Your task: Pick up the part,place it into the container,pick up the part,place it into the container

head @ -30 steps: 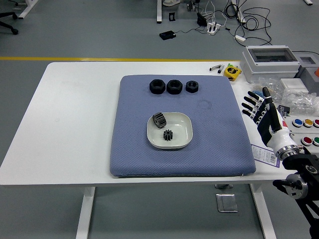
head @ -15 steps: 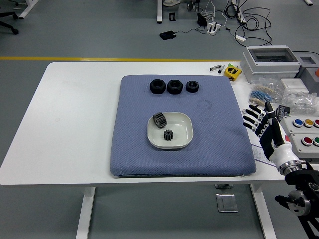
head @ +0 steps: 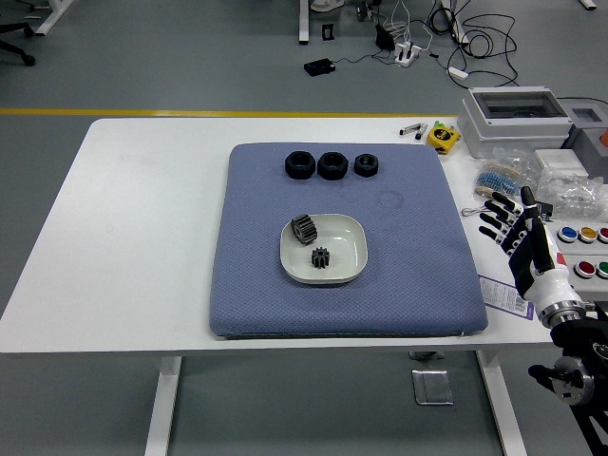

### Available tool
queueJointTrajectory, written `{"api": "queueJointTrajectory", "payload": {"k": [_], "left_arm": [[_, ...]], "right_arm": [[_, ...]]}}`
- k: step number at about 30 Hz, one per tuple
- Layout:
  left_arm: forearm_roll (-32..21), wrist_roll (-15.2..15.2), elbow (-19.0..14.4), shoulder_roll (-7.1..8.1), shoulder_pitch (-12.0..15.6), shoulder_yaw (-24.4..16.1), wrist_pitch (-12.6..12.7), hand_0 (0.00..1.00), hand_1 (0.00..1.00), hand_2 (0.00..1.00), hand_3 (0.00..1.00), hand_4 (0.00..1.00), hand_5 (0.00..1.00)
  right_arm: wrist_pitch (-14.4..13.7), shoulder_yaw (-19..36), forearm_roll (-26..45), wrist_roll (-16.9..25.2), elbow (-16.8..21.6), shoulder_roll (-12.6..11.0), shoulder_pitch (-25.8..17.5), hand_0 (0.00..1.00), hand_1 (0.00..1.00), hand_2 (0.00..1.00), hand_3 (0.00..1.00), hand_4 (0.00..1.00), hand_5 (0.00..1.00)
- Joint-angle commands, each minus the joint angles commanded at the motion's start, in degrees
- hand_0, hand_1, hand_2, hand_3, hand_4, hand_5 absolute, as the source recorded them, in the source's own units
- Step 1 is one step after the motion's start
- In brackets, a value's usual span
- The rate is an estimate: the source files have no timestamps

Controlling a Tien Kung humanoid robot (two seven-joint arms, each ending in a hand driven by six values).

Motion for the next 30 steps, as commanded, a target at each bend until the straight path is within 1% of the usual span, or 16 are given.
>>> {"api": "queueJointTrajectory", "payload": {"k": [6,12,18,30], "left_arm": [[-0.2,-0.1,0.0,0.04,-0.1,0.1,0.0,0.698,0.605,0.642,0.556,0.564,0.58],[0.9,0.3,0.0,0.04,0.0,-0.5,0.0,0.698,0.604,0.641,0.554,0.564,0.58],[0.6,0.1,0.0,0.18,0.3,-0.2,-0.1,0.699,0.608,0.642,0.555,0.564,0.58],[1.5,0.6,-0.2,0.05,0.6,-0.8,-0.3,0.696,0.608,0.642,0.556,0.563,0.579]], "right_arm": [[-1.0,0.1,-0.2,-0.6,-0.2,0.1,0.0,0.805,0.77,0.793,0.79,0.998,0.998],[-0.6,0.4,0.0,-0.4,-0.7,0.7,-0.4,0.791,0.766,0.787,0.784,0.998,0.998],[-0.2,1.3,0.2,-0.1,-0.8,1.3,-0.9,0.791,0.76,0.785,0.786,0.998,0.998],[0.0,1.0,-0.1,0.0,-0.7,1.0,-1.4,0.784,0.76,0.784,0.783,0.998,0.998]]}}
